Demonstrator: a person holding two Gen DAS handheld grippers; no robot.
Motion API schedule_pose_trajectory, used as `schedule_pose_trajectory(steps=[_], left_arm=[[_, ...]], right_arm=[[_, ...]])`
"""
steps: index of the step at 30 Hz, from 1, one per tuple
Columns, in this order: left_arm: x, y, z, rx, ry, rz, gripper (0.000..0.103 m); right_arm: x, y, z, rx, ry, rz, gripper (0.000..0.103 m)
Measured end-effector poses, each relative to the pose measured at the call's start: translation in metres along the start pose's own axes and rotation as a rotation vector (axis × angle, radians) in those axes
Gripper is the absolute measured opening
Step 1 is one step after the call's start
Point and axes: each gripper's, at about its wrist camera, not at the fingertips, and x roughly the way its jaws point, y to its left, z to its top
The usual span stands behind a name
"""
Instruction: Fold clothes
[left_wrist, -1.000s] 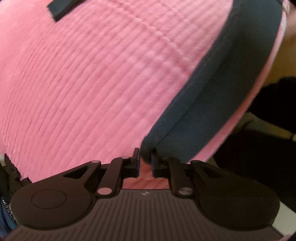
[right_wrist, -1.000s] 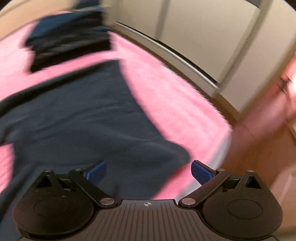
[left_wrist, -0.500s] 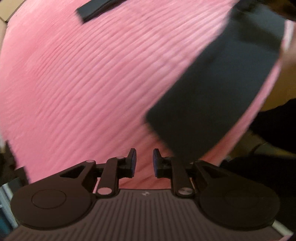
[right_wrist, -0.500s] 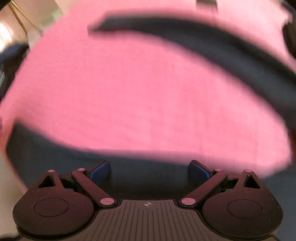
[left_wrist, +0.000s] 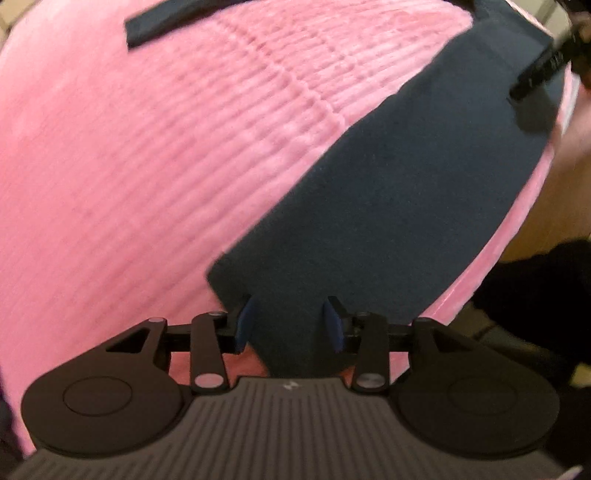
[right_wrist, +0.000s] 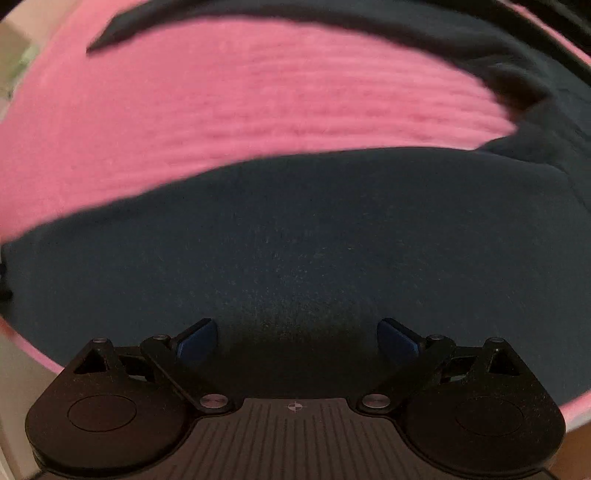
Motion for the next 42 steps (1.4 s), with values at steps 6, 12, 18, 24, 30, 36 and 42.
schedule_pose_trajectory(steps=[6, 12, 18, 24, 30, 36, 42], left_arm=[[0.021, 0.011, 0.037, 0.112, -0.029, 0.093, 0.039], [0.068, 0.026, 0.108, 0.356, -0.086, 0.264, 0.039], [0.114, 0.041, 0.18, 0.6, -0.143, 0.434, 0.039], [0.162, 0.072, 0.218, 0.677, -0.102, 0.467, 0.025], [0.165, 0.088, 0.23, 0.678, -0.069, 0.451, 0.006], [0.116, 0.099, 0.233, 0.611, -0.086, 0.46, 0.005], [0.083, 0.076, 0.185, 0.617, -0.012, 0.413, 0.006]], right_arm=[[-0.036, 0.001, 0.02, 0.054, -0.135, -0.01, 0.097], [-0.051, 0.0, 0.069, 0.0, -0.254, 0.004, 0.097], [-0.028, -0.007, 0.099, -0.13, -0.278, 0.034, 0.097], [-0.001, -0.014, 0.123, -0.441, -0.332, -0.093, 0.097], [0.034, -0.008, 0.147, -0.828, -0.394, -0.25, 0.097], [0.049, -0.005, 0.169, -0.951, -0.368, -0.226, 0.048], [0.021, 0.002, 0.144, -0.897, -0.346, -0.118, 0.032]])
